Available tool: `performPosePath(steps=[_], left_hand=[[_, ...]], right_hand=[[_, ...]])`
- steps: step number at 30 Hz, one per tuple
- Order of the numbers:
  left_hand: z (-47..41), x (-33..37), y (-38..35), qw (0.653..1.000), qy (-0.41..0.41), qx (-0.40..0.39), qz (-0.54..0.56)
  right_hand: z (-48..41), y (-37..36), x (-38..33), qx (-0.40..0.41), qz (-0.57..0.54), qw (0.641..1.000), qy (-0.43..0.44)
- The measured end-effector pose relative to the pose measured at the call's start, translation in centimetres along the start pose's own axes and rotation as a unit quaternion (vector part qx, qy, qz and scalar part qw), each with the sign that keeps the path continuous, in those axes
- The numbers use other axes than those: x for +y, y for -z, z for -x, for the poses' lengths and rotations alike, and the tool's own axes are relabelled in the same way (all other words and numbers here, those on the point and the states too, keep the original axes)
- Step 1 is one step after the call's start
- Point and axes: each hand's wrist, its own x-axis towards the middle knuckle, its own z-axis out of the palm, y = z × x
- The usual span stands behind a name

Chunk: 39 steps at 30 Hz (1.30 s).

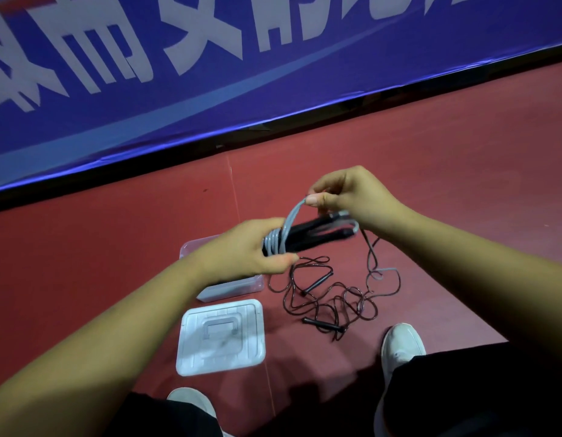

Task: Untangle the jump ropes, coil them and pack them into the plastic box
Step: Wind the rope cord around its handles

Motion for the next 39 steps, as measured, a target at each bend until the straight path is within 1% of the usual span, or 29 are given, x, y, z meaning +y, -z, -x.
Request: performPosePath(steps=[2, 4, 6, 8, 10, 12, 14, 16, 19, 21, 24, 27, 30, 31, 32, 33, 35, 37, 38, 39], left_hand=[[0.0, 0.0, 0.5, 0.996, -0.005, 0.048, 0.072], [0.0, -0.3, 1.1, 0.98, 0.0, 0.091, 0.176], [-0.3, -0.7, 1.6, 0.954, 0.0, 0.129, 0.272], [-0.5, -0.9, 2.3, 0.936, -0.002, 0.165, 0.31], [-0.6, -1.2, 3.2, 0.923, 0.007, 0.199, 0.328], [-0.5, -1.9, 4.2, 0.918, 0.023, 0.216, 0.331], [-0.3, -2.6, 5.0, 0.914, 0.051, 0.224, 0.335], [-0.2, -3.5, 5.7, 0.906, 0.082, 0.245, 0.335], [-0.1, -4.6, 6.4, 0.905, 0.124, 0.277, 0.298], [0.0, -5.5, 7.0, 0.893, 0.157, 0.293, 0.304], [0.0, -6.5, 7.2, 0.871, 0.204, 0.271, 0.357], [-0.2, -6.9, 6.1, 0.851, 0.262, 0.207, 0.405], [-0.4, -7.2, 4.3, 0.813, 0.31, 0.138, 0.473], [-0.4, -7.4, 3.6, 0.811, 0.322, 0.115, 0.474], [-0.5, -7.5, 2.9, 0.82, 0.331, 0.095, 0.457], [-0.7, -7.5, 2.1, 0.838, 0.333, 0.079, 0.425], [-1.0, -7.2, 0.7, 0.887, 0.323, 0.06, 0.325], [-1.3, -6.6, -0.1, 0.934, 0.31, 0.025, 0.178], [-1.3, -6.4, -0.2, 0.95, 0.299, -0.004, 0.089], [-1.3, -6.2, -0.2, 0.958, 0.287, -0.033, -0.001]], right_hand=[[0.2, -0.5, 0.5, -0.021, -0.073, 0.996, -0.052], [0.3, -1.0, 0.7, -0.054, -0.119, 0.987, -0.091], [0.3, -1.2, 0.6, -0.092, -0.116, 0.984, -0.094], [0.3, -1.0, 0.4, -0.114, -0.106, 0.984, -0.09], [0.4, -0.7, 0.3, -0.124, -0.101, 0.984, -0.083], [0.6, -0.4, 0.2, -0.137, -0.106, 0.982, -0.078], [0.9, -0.2, 0.2, -0.152, -0.112, 0.979, -0.079], [1.1, -0.3, 0.0, -0.159, -0.097, 0.979, -0.082], [1.3, -0.3, -0.2, -0.165, -0.075, 0.979, -0.088], [1.4, -0.2, -0.7, -0.164, -0.064, 0.981, -0.086], [1.6, 0.2, -2.1, -0.153, -0.037, 0.986, -0.054], [1.9, 0.6, -3.5, -0.139, 0.051, 0.989, 0.019], [1.6, 1.1, -3.9, -0.098, 0.069, 0.991, 0.06], [1.4, 1.3, -3.9, -0.088, 0.069, 0.992, 0.065], [1.3, 1.4, -3.9, -0.083, 0.073, 0.992, 0.069], [1.1, 1.4, -3.9, -0.081, 0.08, 0.991, 0.073], [0.8, 1.3, -3.9, -0.075, 0.093, 0.99, 0.081], [0.6, 1.1, -3.7, -0.068, 0.118, 0.987, 0.087], [0.5, 1.0, -3.6, -0.068, 0.133, 0.985, 0.089], [0.5, 0.8, -3.5, -0.068, 0.141, 0.984, 0.089]])
